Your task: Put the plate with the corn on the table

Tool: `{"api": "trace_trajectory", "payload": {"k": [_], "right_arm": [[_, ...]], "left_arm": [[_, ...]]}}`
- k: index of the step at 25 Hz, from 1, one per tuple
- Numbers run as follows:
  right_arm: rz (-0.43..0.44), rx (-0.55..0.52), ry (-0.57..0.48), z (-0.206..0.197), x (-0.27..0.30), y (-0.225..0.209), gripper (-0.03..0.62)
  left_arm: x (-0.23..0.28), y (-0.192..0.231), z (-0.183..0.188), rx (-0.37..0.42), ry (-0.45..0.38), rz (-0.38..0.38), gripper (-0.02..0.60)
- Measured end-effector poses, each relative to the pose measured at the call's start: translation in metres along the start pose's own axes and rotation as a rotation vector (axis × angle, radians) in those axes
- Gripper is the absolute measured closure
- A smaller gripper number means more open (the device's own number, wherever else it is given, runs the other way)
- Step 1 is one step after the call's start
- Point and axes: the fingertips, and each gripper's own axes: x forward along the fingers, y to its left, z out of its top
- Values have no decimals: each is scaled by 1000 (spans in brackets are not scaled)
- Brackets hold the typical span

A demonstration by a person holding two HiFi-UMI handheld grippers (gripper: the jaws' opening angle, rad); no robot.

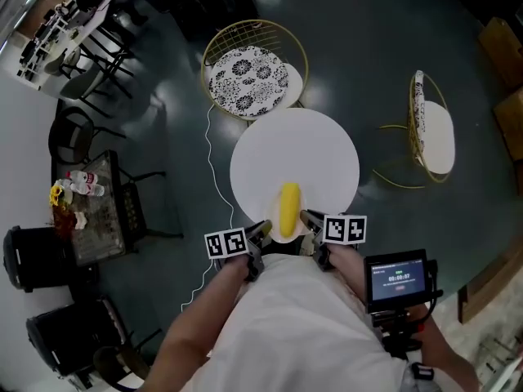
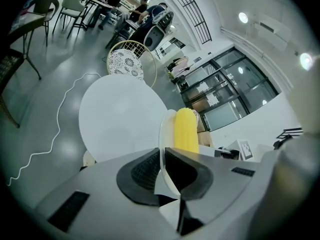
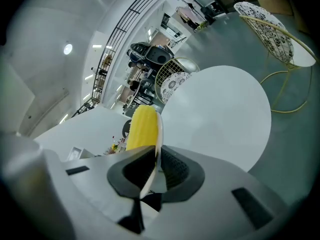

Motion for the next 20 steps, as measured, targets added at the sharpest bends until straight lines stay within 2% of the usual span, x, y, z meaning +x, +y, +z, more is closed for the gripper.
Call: {"api": "trace_trajectory", "payload": {"k": [5, 15, 20], "right_arm": [[-27, 46, -19, 10, 6, -8, 553], [-59, -7, 5, 37, 18, 4, 551], [-51, -3, -6, 58, 50, -14, 551]], "left_arm": [[11, 3, 13, 19, 37, -17, 546], [15, 4, 43, 5, 57, -39, 546], [37, 26, 69, 7, 62, -31, 546]]}}
